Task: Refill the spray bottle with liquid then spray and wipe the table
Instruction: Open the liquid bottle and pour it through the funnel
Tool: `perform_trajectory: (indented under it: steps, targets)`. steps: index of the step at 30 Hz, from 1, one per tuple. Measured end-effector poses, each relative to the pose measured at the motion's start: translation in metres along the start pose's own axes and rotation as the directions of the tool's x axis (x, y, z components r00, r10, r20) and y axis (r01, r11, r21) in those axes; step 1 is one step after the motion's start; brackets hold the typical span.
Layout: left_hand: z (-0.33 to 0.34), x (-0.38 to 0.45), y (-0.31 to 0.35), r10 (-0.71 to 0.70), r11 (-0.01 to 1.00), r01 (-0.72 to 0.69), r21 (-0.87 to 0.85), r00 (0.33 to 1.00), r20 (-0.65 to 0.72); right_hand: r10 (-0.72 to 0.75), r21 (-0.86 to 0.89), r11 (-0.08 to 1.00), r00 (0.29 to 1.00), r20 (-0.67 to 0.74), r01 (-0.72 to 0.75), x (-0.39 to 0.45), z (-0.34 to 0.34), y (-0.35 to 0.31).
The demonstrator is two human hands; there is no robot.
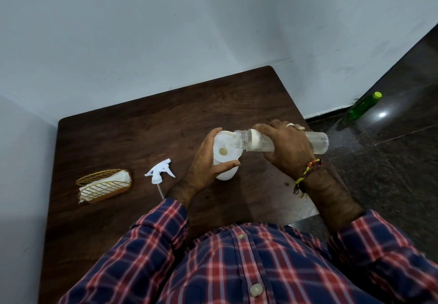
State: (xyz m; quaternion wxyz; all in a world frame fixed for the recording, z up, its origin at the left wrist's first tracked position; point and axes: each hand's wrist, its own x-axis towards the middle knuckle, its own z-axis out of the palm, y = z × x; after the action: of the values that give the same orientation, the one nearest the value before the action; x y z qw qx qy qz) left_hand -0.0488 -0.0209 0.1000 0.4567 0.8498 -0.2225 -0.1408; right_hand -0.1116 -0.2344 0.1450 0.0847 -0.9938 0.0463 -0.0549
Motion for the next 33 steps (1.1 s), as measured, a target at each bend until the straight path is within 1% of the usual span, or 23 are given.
perform_trajectory:
  steps: [6, 12, 16, 21, 25, 33]
  targets:
    - [-0.0019, -0.0014, 0.0, -0.006, 0.999, 0.006, -0.045, 1.0, 0.006, 0.01, 0.017, 1.0, 1.0, 0.011, -0.01, -0.0017, 0.0003, -0.0025]
    - [-0.0038, -0.0007, 0.0007, -0.007, 0.999, 0.008, -0.044, 1.0, 0.027, 0.013, 0.045, 0.999, 1.0, 0.008, -0.014, -0.0012, -0.0041, -0.0031]
    - [-0.0044, 0.0006, 0.0, -0.017, 0.999, 0.019, -0.043, 0.999, 0.037, 0.011, 0.021, 1.0, 1.0, -0.004, -0.011, -0.0011, -0.0035, -0.0034]
    - [-0.0042, 0.0008, -0.0013, -0.015, 0.999, 0.016, -0.043, 1.0, 0.027, 0.009, 0.008, 1.0, 1.0, 0.021, -0.009, -0.0018, -0.004, -0.0042]
    - [-0.0051, 0.0022, -0.0023, -0.017, 0.999, 0.019, -0.051, 0.999, 0.034, 0.002, -0.009, 1.0, 1.0, 0.016, -0.002, -0.0015, -0.0041, -0.0042]
    - [-0.0063, 0.0029, -0.0053, 0.0, 0.999, 0.002, -0.039, 0.999, 0.041, -0.012, 0.001, 1.0, 0.999, 0.036, 0.012, 0.0001, -0.0082, -0.0068]
